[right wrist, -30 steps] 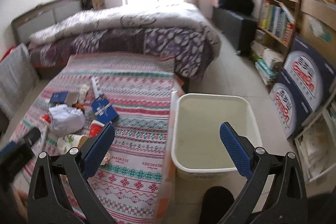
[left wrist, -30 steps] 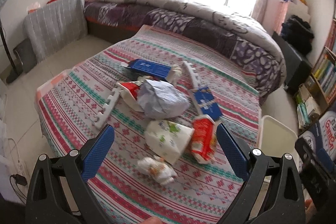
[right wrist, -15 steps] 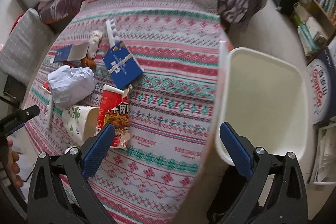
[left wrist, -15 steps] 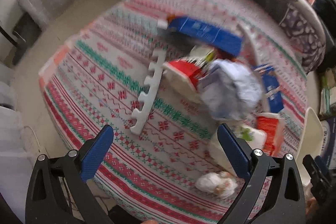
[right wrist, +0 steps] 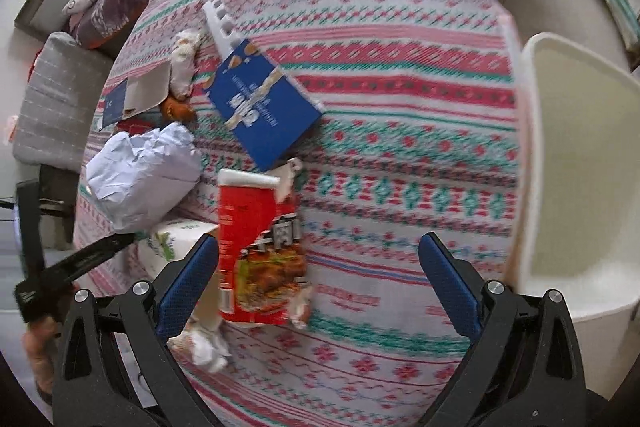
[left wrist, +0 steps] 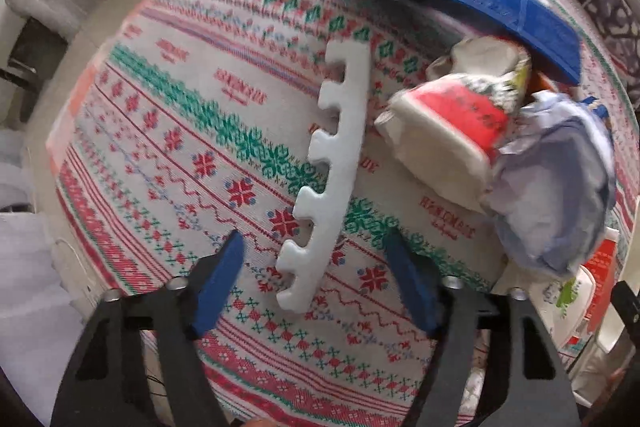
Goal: Collect trash
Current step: 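Reach the right gripper down and grasp the red noodle cup, then carry the red noodle cup to the white bin and release it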
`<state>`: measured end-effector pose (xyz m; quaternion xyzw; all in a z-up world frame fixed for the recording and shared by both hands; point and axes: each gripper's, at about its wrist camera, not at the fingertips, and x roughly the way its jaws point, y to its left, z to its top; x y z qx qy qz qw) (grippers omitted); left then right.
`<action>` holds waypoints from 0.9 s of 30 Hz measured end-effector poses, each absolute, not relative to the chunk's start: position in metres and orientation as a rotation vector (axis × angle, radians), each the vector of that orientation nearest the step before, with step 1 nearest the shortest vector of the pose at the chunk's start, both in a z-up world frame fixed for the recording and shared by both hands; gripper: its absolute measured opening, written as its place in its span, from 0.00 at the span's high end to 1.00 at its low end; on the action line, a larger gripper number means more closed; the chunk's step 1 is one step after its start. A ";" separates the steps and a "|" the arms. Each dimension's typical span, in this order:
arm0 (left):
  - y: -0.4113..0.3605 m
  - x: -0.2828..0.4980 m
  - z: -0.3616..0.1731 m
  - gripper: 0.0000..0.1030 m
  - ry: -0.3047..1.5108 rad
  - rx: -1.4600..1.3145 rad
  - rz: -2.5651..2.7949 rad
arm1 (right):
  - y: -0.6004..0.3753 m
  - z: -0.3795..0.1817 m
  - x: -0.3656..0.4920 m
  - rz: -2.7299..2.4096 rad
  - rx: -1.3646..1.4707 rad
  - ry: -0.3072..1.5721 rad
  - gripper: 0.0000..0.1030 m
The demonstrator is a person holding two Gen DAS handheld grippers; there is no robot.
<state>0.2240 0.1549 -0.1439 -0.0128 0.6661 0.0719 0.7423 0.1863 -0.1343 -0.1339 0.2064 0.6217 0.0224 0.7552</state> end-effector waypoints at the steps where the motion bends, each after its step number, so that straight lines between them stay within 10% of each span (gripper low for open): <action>1: 0.157 0.225 -0.146 0.37 1.454 -0.053 0.147 | -0.131 -0.136 0.187 0.055 0.452 1.365 0.07; 6: 0.167 0.231 -0.145 0.70 1.433 -0.131 0.125 | -0.117 -0.144 0.190 0.059 0.441 1.389 0.07; 12: 0.191 0.220 -0.140 0.71 1.406 -0.203 0.139 | -0.103 -0.150 0.197 0.047 0.422 1.385 0.20; 15: 0.198 0.211 -0.132 0.72 1.373 -0.221 0.158 | -0.094 -0.150 0.200 0.065 0.397 1.369 0.52; 27: 0.216 0.180 -0.046 0.74 1.104 -0.295 0.198 | -0.107 -0.106 0.198 0.085 0.398 1.203 0.54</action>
